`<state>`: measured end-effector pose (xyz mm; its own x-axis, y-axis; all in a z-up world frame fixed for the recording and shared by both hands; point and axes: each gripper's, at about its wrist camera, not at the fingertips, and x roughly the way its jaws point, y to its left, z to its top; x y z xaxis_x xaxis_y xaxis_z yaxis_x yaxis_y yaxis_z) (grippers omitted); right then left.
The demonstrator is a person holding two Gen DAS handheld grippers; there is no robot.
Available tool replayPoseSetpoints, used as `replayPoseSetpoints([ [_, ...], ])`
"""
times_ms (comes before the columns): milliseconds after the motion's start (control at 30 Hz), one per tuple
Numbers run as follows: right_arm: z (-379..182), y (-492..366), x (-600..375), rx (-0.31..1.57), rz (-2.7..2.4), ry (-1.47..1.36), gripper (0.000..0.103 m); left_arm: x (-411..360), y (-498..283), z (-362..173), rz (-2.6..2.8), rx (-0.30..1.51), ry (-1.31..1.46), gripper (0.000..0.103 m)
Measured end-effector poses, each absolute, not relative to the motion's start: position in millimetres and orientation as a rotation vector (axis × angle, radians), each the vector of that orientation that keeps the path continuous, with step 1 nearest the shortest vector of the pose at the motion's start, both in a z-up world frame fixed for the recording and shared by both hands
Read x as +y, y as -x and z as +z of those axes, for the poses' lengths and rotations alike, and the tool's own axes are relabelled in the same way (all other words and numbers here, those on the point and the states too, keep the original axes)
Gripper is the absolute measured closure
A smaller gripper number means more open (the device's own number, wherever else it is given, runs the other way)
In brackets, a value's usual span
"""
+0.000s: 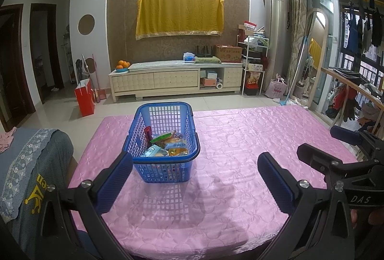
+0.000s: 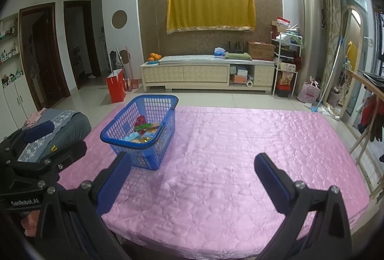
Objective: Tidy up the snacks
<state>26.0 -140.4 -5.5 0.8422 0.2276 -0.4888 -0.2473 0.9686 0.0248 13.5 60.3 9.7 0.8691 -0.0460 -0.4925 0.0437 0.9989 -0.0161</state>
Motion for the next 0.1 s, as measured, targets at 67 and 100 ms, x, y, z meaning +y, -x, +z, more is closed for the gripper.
replayPoseSetpoints([
  [67,-5.4,-25.9,-139.9,0.511,0.25,0.04,0.0,60.0,-12.3,10.5,-0.046,0.515,0.006,0.0],
  [100,-5.7,-25.9,-140.1,0.512,0.25,0.04,0.0,59.9,-12.4,10.7,-0.044,0.512,0.003,0.0],
])
